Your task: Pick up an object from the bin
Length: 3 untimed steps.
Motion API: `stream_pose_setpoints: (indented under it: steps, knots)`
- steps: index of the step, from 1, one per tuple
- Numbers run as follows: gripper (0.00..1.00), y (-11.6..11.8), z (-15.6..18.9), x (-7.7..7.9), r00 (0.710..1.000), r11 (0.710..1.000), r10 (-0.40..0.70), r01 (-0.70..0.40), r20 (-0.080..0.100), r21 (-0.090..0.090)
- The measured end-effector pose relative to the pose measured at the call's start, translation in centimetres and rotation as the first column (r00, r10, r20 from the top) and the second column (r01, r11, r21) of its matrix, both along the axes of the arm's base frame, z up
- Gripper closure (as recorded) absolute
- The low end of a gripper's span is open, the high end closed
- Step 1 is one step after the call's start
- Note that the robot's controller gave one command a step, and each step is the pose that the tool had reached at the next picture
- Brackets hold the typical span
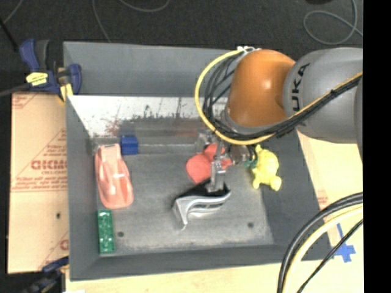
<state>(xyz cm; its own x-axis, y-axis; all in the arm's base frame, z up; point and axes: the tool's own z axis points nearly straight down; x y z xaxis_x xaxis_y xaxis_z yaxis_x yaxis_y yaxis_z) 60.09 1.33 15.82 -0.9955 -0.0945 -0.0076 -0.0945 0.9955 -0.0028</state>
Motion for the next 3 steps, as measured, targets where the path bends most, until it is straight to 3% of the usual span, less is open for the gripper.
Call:
stream_pose_setpoints:
  steps: [1, 2, 3]
  knots:
    - [0.0, -0.4, -2.9, 0.0, 0.996, 0.996, 0.093, -0.093, 0.001, 0.005]
    - [0.0, -2.6, -5.1, 0.0, 0.991, 0.991, 0.135, -0.135, -0.003, 0.0]
    - [0.0, -2.6, -5.8, 0.3, 0.988, 0.988, 0.152, -0.152, -0.008, 0.002]
